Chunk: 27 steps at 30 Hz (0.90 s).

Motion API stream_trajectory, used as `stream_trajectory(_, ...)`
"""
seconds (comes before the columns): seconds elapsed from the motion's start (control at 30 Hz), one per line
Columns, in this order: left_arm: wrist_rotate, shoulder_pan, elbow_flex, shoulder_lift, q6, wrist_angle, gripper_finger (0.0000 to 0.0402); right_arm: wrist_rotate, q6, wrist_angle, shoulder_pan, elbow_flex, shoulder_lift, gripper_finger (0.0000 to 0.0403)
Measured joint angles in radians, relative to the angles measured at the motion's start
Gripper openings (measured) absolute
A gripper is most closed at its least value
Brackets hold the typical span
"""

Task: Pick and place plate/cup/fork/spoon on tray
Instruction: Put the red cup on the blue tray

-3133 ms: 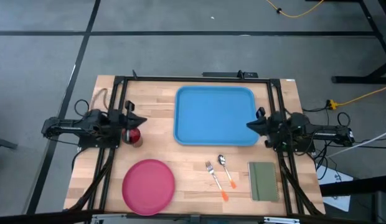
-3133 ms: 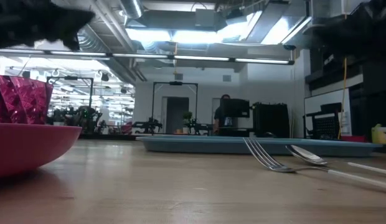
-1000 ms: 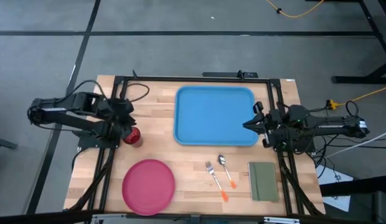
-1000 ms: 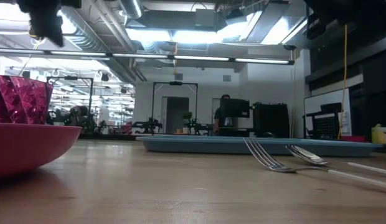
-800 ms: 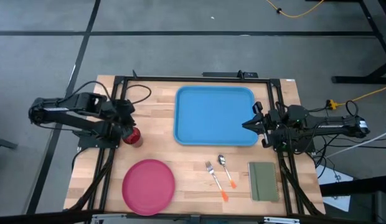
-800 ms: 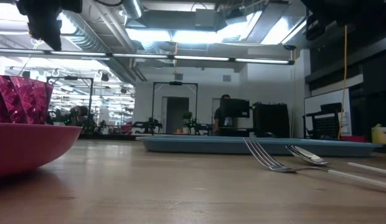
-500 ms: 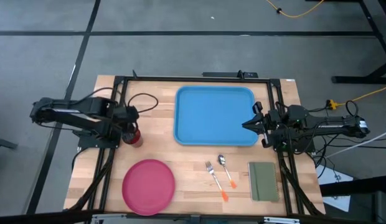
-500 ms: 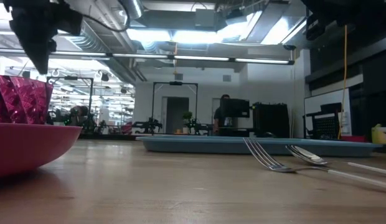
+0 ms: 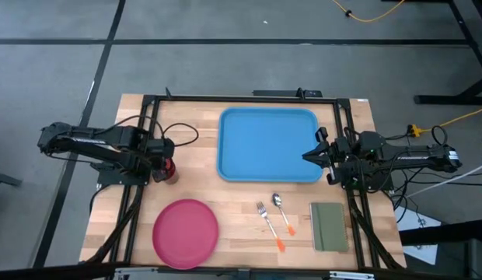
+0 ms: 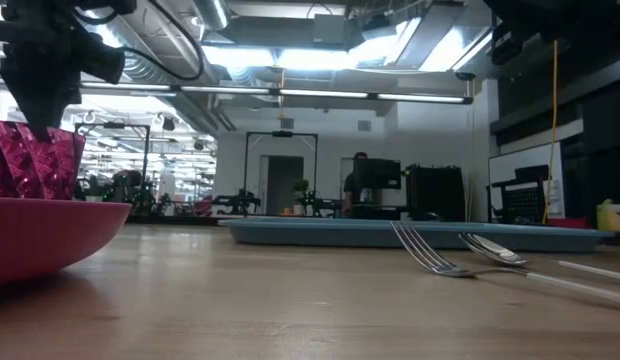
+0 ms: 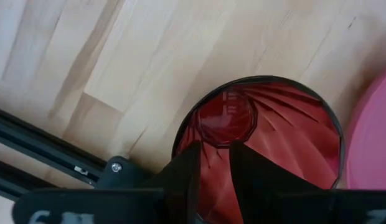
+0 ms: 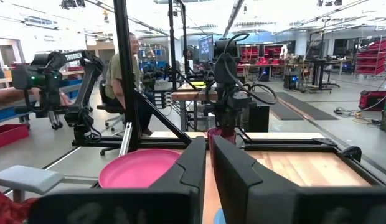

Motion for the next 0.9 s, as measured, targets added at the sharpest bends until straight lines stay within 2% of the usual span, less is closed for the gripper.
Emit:
stream_trajectory(0.23,-0.007,0.0,0.0,0.003,0.0,0.0,0.0079,0.0,0.0,-0.003,0.0,0.0,0.0,0.0036)
stream_trajectory(0.4,-0.015,0.0,0.0,0.013,0.099,-0.005,0.0077,0.0,0.0,-0.024,0.0,0.0,0.0,0.0036)
stream_trajectory(0.6,-0.031,0.0,0.0,0.012,0.105,0.02,0.0075,0.0,0.0,-0.03,0.0,-0.001,0.0,0.0036)
stream_trajectory(0.8,-0.035,0.0,0.0,0.011,0.288,0.014,0.0075,0.0,0.0,-0.032,0.0,-0.001,0.0,0.0036)
stream_trajectory(0.9,-0.058,0.0,0.0,0.011,0.312,0.014,0.0075,0.0,0.0,-0.038,0.0,-0.001,0.0,0.0036)
